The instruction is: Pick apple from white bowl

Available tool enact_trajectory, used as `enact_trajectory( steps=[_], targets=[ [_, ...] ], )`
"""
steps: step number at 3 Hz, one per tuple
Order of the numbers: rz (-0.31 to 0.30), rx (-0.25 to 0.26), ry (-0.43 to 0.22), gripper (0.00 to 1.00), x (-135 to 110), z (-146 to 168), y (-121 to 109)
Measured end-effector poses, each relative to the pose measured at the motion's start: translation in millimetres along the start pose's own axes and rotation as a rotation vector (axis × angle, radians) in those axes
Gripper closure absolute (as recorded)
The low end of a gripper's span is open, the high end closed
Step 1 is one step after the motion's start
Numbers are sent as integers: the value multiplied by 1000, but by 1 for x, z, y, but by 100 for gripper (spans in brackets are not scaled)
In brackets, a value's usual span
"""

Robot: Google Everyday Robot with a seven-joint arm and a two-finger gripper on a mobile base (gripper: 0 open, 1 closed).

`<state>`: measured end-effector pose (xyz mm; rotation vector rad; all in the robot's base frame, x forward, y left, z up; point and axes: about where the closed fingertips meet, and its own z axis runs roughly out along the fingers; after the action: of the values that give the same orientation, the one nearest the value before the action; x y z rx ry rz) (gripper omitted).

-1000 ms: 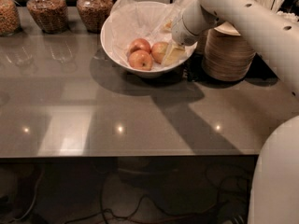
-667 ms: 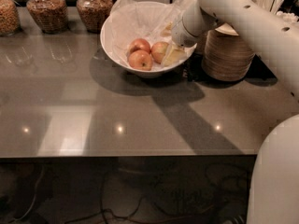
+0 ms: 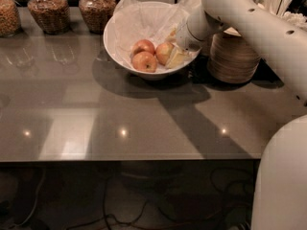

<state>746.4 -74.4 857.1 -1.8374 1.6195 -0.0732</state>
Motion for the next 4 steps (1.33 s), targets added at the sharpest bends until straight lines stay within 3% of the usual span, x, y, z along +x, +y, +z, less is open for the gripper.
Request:
enact_trajectory(
  steps=[1, 3, 4],
  targets=[
    [2, -2, -3, 56, -1, 2, 1],
    [37, 18, -28, 99, 0, -1, 0],
    [49, 52, -64, 100, -5, -16, -9]
  ],
)
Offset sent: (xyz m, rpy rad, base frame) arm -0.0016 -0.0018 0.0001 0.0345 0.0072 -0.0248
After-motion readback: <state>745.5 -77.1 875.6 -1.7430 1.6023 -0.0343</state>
